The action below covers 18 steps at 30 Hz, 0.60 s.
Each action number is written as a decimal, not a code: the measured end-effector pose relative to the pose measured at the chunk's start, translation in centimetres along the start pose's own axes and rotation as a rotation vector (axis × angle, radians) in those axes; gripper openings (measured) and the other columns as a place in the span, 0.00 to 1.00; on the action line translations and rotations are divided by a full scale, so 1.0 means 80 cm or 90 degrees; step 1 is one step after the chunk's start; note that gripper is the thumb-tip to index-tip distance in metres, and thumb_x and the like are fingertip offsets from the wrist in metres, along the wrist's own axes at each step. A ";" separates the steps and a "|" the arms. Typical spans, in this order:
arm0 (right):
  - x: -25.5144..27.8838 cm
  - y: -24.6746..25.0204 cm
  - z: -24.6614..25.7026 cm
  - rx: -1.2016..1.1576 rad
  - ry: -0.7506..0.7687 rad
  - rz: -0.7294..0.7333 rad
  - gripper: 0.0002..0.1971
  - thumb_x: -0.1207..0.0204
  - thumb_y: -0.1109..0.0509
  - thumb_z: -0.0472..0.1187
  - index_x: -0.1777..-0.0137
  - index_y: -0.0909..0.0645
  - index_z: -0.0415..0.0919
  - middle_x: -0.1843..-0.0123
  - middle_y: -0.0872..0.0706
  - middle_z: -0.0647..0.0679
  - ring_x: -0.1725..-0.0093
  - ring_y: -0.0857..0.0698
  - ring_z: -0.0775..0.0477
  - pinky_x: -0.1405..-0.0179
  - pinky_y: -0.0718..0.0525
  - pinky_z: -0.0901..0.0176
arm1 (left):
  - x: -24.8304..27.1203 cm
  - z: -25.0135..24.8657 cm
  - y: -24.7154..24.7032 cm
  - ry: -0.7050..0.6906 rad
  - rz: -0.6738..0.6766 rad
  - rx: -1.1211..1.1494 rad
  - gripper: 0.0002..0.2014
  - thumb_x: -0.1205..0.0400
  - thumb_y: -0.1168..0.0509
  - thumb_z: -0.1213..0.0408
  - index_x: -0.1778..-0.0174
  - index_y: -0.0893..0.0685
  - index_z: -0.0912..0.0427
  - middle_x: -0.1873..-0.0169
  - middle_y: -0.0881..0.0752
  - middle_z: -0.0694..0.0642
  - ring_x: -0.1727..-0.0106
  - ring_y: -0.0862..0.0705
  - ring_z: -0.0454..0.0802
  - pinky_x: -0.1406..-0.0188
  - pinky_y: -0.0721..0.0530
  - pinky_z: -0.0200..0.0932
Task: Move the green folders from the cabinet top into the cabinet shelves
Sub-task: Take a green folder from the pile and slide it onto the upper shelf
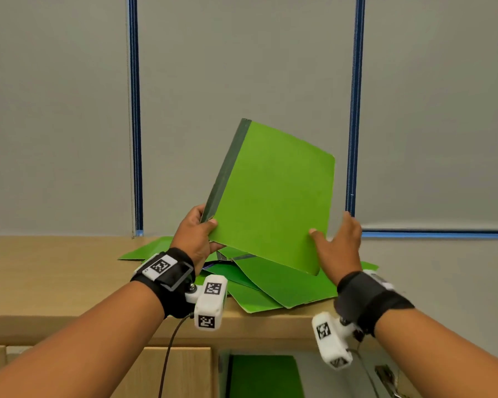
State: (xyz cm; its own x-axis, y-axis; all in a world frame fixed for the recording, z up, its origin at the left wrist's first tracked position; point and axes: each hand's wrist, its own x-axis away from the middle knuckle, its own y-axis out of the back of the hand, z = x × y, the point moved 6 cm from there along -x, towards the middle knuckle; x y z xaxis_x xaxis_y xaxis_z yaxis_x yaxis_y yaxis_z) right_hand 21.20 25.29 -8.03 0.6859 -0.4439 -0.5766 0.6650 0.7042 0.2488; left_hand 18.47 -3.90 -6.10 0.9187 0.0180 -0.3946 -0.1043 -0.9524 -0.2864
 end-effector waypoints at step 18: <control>0.086 -0.004 -0.062 -0.227 -0.156 0.229 0.19 0.24 0.40 0.20 0.37 0.24 0.39 0.39 0.14 0.36 0.43 0.14 0.37 0.43 0.15 0.42 | 0.095 0.093 0.051 -0.034 0.036 -0.391 0.19 0.18 0.46 0.80 0.41 0.28 0.51 0.47 0.14 0.55 0.51 0.16 0.56 0.52 0.17 0.51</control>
State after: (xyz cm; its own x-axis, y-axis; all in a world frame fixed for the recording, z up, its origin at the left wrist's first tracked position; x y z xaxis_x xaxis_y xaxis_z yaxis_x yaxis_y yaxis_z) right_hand 24.21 24.78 -15.96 0.9278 -0.2278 -0.2954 0.2653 0.9596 0.0932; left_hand 22.20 -5.35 -16.78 0.8960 -0.0369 -0.4425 0.1014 -0.9532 0.2848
